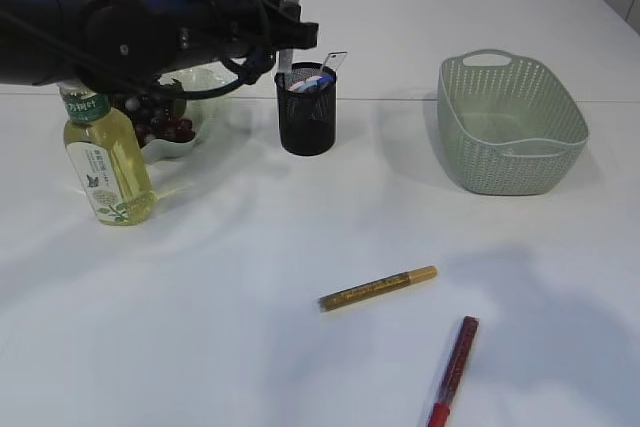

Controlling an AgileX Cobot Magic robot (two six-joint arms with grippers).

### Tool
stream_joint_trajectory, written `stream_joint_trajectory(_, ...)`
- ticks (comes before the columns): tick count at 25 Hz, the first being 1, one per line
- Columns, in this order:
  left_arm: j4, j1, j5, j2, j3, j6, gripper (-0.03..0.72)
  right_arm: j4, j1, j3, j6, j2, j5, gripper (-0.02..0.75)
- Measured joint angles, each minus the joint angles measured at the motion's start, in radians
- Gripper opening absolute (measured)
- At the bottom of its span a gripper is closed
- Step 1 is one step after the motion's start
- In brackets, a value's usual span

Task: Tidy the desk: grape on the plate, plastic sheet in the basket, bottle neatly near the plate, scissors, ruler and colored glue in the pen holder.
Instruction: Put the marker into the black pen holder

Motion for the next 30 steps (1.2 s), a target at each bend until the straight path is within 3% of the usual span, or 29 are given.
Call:
stream_joint_trajectory(9,-0.018,0.018,-0.334,0.063,-0.003,0.000,0.076,-0.017,0.000,0.000,0.000,0.000,0.000,0.405)
stream_joint_trajectory(22,-0.043,0.047,-0.292,0.339,-0.278,0.000,0.081,-0.023,0.000,0.000,0.000,0.000,0.000,0.405)
stream_joint_trajectory(30,-0.047,0.069,-0.245,0.410,-0.333,-0.030,0.085,-0.040,0.000,0.000,0.000,0.000,0.000,0.405)
